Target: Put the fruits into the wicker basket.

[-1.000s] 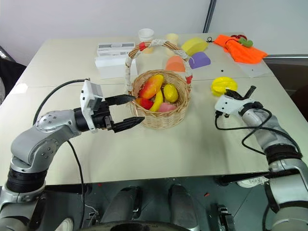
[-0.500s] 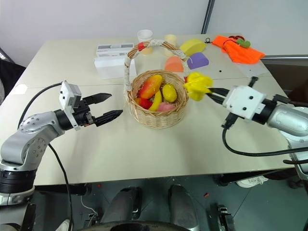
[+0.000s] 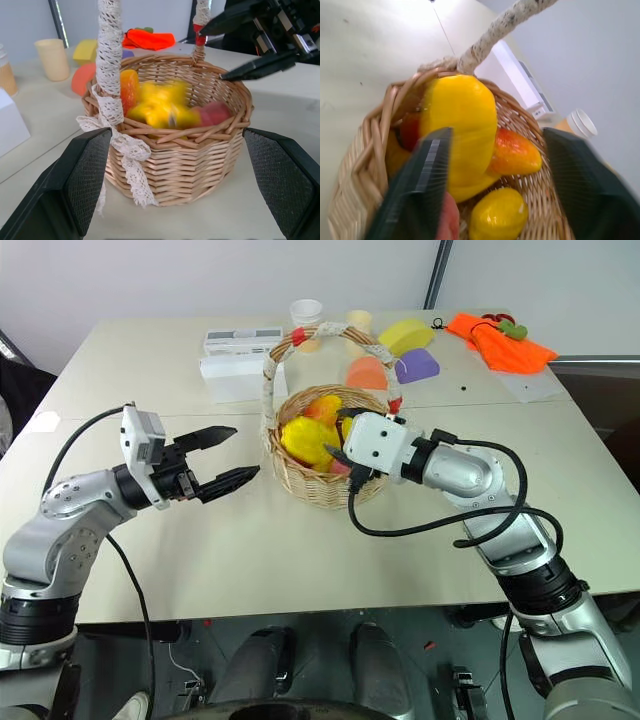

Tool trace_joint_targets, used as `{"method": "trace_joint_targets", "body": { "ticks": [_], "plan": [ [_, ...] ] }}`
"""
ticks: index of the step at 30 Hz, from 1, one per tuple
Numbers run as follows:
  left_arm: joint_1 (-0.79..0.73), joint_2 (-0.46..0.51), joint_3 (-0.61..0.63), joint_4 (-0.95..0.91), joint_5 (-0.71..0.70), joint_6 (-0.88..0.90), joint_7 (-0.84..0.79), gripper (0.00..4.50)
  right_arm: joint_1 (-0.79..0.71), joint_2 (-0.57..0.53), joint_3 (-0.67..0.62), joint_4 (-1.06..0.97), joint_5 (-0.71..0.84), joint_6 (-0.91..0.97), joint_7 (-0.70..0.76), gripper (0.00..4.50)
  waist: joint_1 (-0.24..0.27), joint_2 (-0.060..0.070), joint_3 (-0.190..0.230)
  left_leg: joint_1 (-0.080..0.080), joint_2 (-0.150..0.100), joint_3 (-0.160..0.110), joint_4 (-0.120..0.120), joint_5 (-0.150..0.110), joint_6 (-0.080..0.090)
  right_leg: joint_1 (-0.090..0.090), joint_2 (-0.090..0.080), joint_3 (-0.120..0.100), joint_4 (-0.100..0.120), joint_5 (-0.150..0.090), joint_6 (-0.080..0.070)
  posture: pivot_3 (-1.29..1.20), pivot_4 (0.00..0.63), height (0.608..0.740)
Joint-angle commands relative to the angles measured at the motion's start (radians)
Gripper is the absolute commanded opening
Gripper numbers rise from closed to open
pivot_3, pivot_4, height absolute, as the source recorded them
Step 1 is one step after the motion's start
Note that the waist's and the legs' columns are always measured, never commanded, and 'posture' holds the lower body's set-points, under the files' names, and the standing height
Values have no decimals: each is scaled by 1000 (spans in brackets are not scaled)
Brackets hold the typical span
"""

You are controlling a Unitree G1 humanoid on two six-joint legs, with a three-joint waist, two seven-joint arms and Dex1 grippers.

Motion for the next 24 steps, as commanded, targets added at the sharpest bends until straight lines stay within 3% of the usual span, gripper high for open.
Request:
{"method": "trace_joint_targets", "body": {
  "ticks": [1,7,12,18,21,23,24],
  "plan": [
    [7,4,26,-41,-22,0,9,4500,73,-20,-194,-90,154,23,51,3009,1,0,0,0,0,0,0,0,0,0,0,0,0,0,0,0,150,740],
    [-8,-15,14,-37,-43,-14,-5,4500,105,31,-377,-68,311,190,-20,3009,-7,0,0,2,1,0,0,0,0,1,1,0,1,0,0,0,150,740],
    [-34,-41,20,-30,-84,-4,-12,4500,20,179,-333,60,297,239,-134,3009,-9,0,0,2,1,0,0,0,0,0,2,0,3,0,-1,0,150,740],
    [-17,-39,23,-50,-93,-4,0,4500,-69,268,-310,226,272,250,-194,3009,-6,0,0,2,1,1,0,0,0,0,1,0,3,0,0,0,150,740],
    [1,-36,30,-66,-94,-5,12,4500,-89,281,-325,262,266,245,-217,2253,-4,0,0,2,1,0,0,0,0,0,1,0,3,0,0,0,150,740],
    [14,-33,37,-75,-96,-4,19,4500,-88,277,-337,253,278,249,-216,1354,-5,0,0,1,1,0,0,0,0,0,1,0,3,0,0,0,150,740],
    [20,-31,39,-79,-97,-3,22,4500,-84,272,-346,246,284,250,-215,693,-5,0,0,1,1,0,0,0,0,0,1,0,3,0,0,0,150,740]
  ]
}}
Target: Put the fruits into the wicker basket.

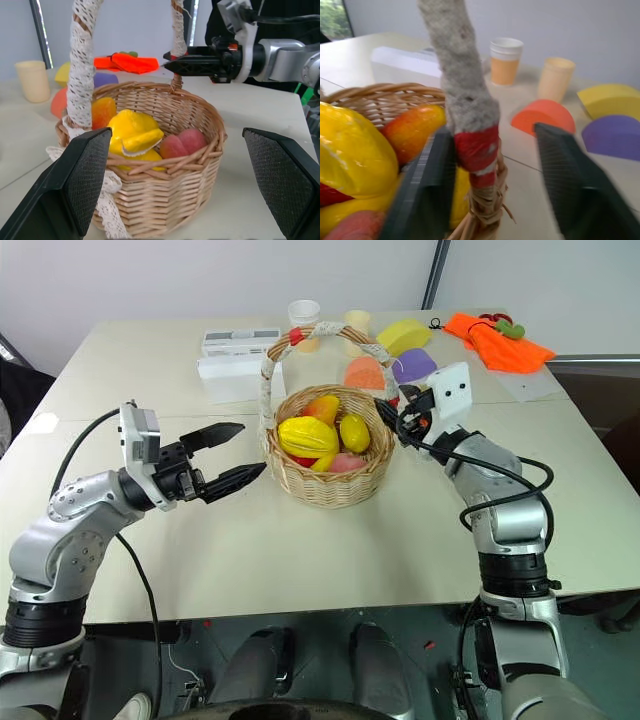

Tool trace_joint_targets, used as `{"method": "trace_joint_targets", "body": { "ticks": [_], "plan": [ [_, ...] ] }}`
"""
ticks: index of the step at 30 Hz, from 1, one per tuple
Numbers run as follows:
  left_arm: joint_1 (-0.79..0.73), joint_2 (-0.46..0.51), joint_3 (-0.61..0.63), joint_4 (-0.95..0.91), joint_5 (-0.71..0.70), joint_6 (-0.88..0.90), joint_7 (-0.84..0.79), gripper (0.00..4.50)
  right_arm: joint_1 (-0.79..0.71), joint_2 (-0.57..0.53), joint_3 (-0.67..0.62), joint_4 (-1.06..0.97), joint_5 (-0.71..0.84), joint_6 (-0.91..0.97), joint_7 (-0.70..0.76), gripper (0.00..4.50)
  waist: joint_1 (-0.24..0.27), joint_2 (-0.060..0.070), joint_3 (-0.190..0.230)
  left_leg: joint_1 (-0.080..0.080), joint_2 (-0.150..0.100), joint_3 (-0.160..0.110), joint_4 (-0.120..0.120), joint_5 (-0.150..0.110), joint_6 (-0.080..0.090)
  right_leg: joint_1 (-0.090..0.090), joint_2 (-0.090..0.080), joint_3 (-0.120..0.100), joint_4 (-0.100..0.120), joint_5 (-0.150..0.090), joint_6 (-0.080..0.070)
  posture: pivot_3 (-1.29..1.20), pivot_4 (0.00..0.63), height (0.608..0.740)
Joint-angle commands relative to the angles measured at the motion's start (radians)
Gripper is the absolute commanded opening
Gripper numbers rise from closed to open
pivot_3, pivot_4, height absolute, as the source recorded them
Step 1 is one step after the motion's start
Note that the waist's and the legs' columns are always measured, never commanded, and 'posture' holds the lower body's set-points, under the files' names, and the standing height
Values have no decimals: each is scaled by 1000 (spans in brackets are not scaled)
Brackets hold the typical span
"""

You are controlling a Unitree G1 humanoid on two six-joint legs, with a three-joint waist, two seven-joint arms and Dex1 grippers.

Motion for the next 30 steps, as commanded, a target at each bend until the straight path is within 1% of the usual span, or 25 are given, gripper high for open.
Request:
{"method": "trace_joint_targets", "body": {
  "ticks": [1,2,4,8,11,14,17,19,20,23,24,27,30],
  "plan": [
    [10,11,36,-48,-20,-3,12,4500,-13,-11,-57,-43,26,-5,-6,343,-1,0,0,0,0,0,0,0,0,0,0,0,0,0,0,0,150,740],
    [12,11,35,-49,-20,-4,13,4500,-6,-17,-77,-52,28,-11,-15,16,0,0,0,0,0,0,0,0,0,0,0,0,0,0,0,0,150,740],
    [16,10,35,-53,-21,-5,16,4500,9,-27,-119,-69,27,-25,-39,16,1,0,0,0,0,0,0,0,0,0,0,0,0,0,0,0,150,740],
    [8,-4,16,-45,-19,-8,22,4500,11,-45,-235,-31,-56,-91,-204,16,1,0,0,0,0,0,0,0,0,0,0,0,0,0,0,0,150,740],
    [-6,-16,0,-33,-14,-11,23,4500,-1,-74,-308,34,-115,-129,-321,16,1,0,0,0,0,1,0,0,0,0,0,0,0,0,0,0,150,740],
    [-25,-32,-19,-19,-5,-14,22,4500,-1,-125,-313,105,-188,-162,-377,16,0,0,0,0,-1,3,0,0,0,0,0,0,0,0,0,0,150,740],
    [-34,-43,-28,-5,11,-21,21,4500,-15,-149,-314,167,-205,-157,-400,16,-7,0,0,0,-1,5,-1,0,0,0,0,0,0,0,0,0,150,740],
    [-39,-47,-30,5,21,-25,27,4500,-18,-153,-310,179,-205,-162,-393,1038,-11,1,0,0,0,5,-1,0,0,-1,2,1,0,0,0,0,150,740],
    [-40,-47,-30,7,23,-26,29,4500,-17,-155,-306,180,-209,-166,-392,1401,-11,1,0,0,0,6,-1,0,0,-1,2,1,1,0,0,0,150,740],
    [-35,-45,-22,11,28,-22,39,4500,-2,-161,-299,171,-219,-168,-388,2904,-8,1,0,1,0,5,-1,0,0,-2,4,1,4,0,0,0,150,740],
    [-29,-38,-19,15,36,-17,46,4500,16,-168,-298,160,-223,-175,-377,3323,-7,1,0,1,0,5,-1,0,0,-2,4,1,4,0,0,0,150,740],
    [-6,-36,11,43,71,-38,85,4500,90,-190,-311,117,-222,-202,-335,3323,-2,1,0,1,0,4,-1,0,0,-2,4,1,4,0,0,0,150,740],
    [26,-29,65,85,94,-46,130,4500,180,-199,-360,74,-184,-253,-279,3323,0,1,0,1,1,3,-1,0,0,-1,3,1,4,-1,1,0,150,740]
  ]
}}
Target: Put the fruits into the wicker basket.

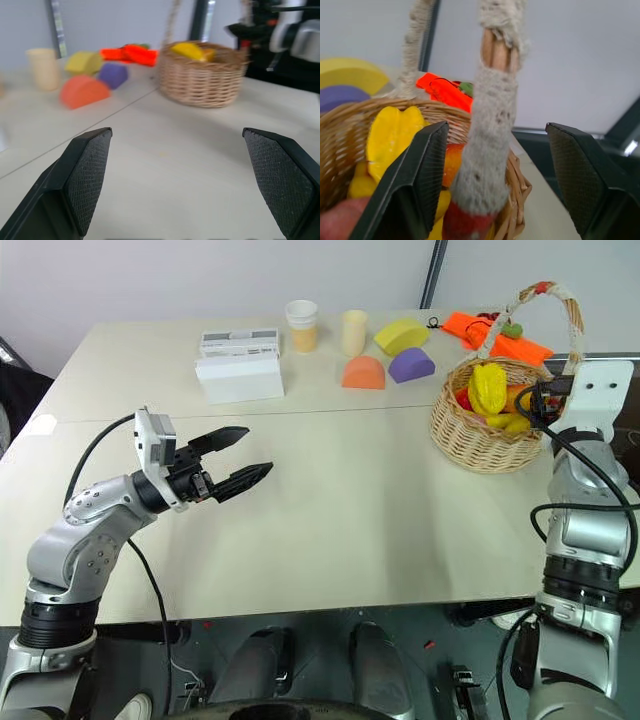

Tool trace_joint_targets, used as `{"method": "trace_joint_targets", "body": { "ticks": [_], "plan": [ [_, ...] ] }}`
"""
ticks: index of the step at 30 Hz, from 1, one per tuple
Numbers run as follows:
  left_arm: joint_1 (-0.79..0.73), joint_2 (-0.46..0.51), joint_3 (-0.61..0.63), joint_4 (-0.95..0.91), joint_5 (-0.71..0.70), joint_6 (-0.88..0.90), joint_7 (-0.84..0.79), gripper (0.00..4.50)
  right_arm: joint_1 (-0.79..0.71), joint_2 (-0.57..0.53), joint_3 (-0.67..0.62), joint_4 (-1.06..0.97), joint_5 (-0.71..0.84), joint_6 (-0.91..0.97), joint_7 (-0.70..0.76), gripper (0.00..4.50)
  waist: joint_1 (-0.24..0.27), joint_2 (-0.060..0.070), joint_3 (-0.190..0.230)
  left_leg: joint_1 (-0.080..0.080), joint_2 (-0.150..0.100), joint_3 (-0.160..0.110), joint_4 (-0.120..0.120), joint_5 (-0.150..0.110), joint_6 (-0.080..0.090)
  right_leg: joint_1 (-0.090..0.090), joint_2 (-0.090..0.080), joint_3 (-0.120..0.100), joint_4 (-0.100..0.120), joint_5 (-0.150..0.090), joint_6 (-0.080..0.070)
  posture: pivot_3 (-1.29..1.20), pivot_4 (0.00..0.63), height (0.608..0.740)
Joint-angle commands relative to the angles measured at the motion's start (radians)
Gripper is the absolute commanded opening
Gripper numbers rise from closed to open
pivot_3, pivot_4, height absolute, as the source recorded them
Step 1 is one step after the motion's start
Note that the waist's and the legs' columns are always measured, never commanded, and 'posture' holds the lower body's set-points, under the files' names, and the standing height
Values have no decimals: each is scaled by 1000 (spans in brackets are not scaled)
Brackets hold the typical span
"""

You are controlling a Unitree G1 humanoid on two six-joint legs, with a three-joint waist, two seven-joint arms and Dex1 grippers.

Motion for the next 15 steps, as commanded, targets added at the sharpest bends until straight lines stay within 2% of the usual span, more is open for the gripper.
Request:
{"method": "trace_joint_targets", "body": {
  "ticks": [1,6,10,15],
  "plan": [
    [34,18,86,24,23,-32,40,4500,80,-27,-78,-74,39,-76,63,3323,-1,0,0,0,0,0,0,0,0,0,0,0,0,0,0,0,150,740],
    [140,50,158,74,67,-53,67,4500,248,-21,-139,-141,192,-138,273,3323,-2,0,0,0,0,0,0,0,0,0,0,0,0,0,0,0,150,740],
    [229,47,201,121,120,-111,96,4500,424,-56,-36,-275,276,-99,518,3323,-4,0,0,1,2,-1,0,0,1,1,0,0,0,0,-1,0,150,740],
    [299,8,244,161,137,-177,121,4500,437,-32,66,-319,303,-89,590,3323,-1,0,0,1,2,-3,1,-1,0,1,-3,0,-1,-1,-3,0,150,740]
  ]
}}
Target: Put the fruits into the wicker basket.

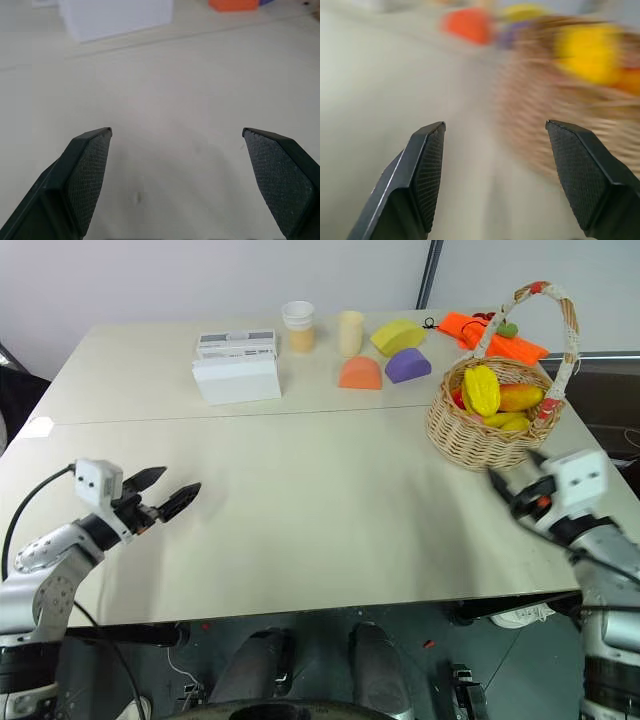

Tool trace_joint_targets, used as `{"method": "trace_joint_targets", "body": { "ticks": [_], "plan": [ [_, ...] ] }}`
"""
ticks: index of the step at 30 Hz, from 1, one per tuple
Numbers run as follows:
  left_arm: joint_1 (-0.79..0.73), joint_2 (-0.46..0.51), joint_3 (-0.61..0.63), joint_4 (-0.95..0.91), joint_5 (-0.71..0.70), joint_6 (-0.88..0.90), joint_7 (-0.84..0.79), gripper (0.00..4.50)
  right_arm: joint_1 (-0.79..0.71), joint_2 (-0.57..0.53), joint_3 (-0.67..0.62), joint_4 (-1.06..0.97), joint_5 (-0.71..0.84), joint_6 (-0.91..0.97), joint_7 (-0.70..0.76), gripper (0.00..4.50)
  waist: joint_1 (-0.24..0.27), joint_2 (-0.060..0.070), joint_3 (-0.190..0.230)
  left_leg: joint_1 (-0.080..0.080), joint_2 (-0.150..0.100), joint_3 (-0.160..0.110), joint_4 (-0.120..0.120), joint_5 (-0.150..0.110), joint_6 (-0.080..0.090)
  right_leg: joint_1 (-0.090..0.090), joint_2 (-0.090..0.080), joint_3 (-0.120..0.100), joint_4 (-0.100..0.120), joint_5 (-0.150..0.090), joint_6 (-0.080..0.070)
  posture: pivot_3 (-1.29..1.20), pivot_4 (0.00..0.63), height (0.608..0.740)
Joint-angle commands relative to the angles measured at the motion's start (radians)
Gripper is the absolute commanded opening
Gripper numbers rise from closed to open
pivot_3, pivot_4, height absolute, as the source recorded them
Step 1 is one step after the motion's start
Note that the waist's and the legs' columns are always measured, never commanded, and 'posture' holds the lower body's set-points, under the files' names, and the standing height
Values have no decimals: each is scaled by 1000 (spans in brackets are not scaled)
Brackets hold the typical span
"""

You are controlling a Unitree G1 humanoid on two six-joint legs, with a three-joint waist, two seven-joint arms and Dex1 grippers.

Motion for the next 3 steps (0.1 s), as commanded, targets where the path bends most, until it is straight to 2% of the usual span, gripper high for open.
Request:
{"method": "trace_joint_targets", "body": {
  "ticks": [1,3],
  "plan": [
    [33,-19,54,-4,10,-63,20,4500,-39,9,42,-33,8,-24,30,3323,2,0,0,0,0,0,0,0,0,0,-1,0,0,0,0,0,150,740],
    [60,-30,66,-4,5,-80,18,4500,-63,17,73,-13,-6,-36,39,3323,4,0,0,-1,0,0,0,0,0,0,-1,0,-1,0,0,0,150,740]
  ]
}}
